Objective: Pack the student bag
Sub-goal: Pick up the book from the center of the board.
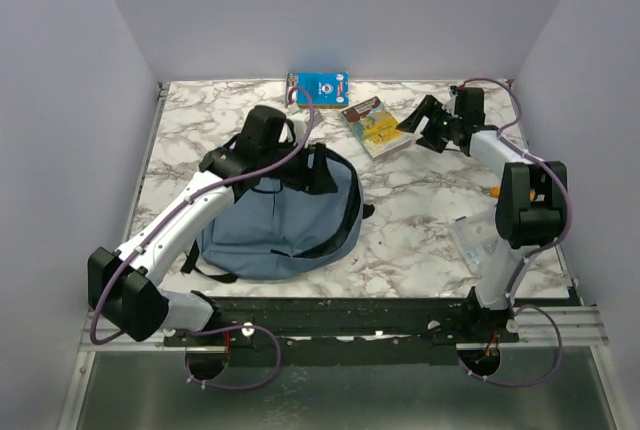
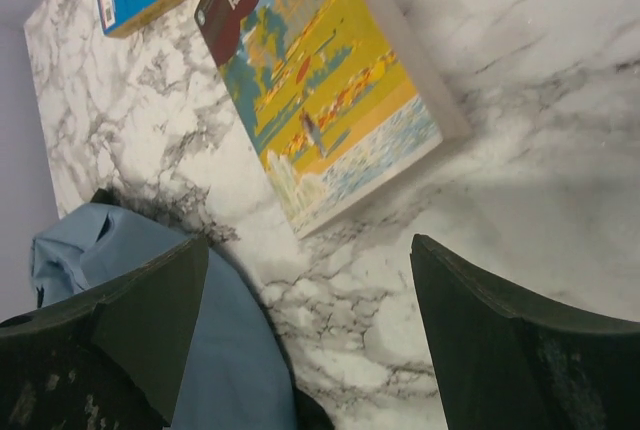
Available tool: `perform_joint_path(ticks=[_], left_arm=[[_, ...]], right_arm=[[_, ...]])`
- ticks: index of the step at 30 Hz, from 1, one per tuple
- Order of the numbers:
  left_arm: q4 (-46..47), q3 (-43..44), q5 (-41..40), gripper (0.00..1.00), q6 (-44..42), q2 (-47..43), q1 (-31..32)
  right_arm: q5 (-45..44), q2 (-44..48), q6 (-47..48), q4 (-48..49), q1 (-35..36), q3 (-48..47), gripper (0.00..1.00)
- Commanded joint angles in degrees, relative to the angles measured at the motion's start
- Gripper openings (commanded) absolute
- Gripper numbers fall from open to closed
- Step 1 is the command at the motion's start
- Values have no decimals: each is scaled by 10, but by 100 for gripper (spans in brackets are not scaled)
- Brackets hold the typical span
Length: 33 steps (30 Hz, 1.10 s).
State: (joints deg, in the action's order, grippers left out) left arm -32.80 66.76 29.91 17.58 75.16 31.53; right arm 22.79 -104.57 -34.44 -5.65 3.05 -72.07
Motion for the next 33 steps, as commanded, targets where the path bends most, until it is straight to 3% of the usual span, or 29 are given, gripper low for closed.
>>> perform_joint_path(ticks=[1,2,3,4,5,18,24,33], left_arm=[[43,118,21,66,48,48,27],[52,139,8,69,62,65,38],[57,166,-7,84,73,91,46],[63,190,-15,90,83,115,54],[68,221,-22,90,89,147,59],[73,541,-151,76,169,495,62],[76,575,-232,75,134,548,60],[75,573,-250,75,30,571,61]], right_arm=[[77,-73,-2,16,-40,-68,86],[86,-94,-1,12,-44,-86,86],[93,-109,1,6,-45,-103,86],[98,-124,2,1,-46,-115,86],[103,-137,2,1,-46,-125,85],[114,-189,14,28,-47,-128,81],[159,-204,-14,59,-50,-126,73],[234,-205,-96,162,-51,-94,50]])
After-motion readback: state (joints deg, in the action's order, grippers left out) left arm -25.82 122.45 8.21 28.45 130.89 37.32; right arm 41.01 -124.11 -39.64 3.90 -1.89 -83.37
